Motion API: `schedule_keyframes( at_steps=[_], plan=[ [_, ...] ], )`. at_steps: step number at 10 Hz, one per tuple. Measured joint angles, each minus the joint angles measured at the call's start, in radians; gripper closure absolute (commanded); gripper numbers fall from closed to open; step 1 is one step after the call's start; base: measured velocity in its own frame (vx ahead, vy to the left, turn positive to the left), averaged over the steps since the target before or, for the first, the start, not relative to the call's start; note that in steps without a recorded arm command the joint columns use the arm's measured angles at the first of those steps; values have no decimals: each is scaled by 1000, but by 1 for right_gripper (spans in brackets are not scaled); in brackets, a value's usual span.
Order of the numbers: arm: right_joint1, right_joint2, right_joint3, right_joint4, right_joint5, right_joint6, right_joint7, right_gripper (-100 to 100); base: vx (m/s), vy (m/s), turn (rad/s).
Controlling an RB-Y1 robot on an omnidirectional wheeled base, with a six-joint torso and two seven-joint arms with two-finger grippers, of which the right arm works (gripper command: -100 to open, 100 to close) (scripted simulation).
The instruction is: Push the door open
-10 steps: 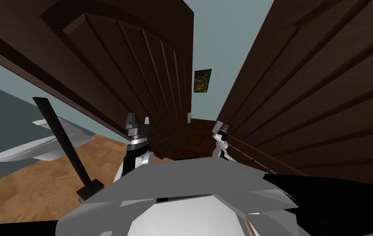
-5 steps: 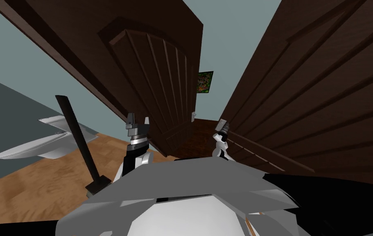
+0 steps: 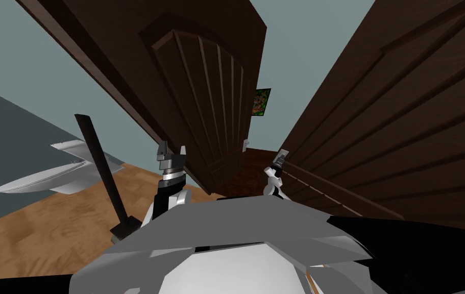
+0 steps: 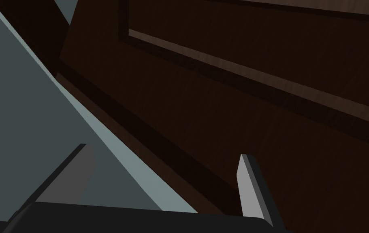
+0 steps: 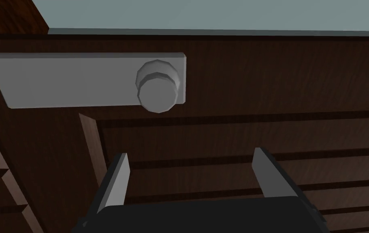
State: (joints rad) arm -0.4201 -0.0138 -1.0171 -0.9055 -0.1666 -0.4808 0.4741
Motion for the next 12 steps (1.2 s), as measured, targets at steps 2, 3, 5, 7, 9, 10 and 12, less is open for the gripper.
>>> schedule_keyframes(
  at_steps=[2,3,5,7,9,10,12],
  plan=[
    [-7,-7,-20,-2,-5,-18,20,-100,38,-182,129],
    [-12,-9,-32,1,-8,-27,30,-100,33,-226,134],
    [-23,0,-60,9,-15,-54,55,-100,83,-224,188],
    [-33,26,-87,21,-22,-86,80,-100,53,-239,142],
    [-41,42,-102,29,-25,-102,93,100,15,-46,4],
    [-40,41,-101,28,-25,-100,92,100,-13,41,-18],
    [-39,39,-102,28,-26,-98,91,100,-10,26,-6]
  ],
)
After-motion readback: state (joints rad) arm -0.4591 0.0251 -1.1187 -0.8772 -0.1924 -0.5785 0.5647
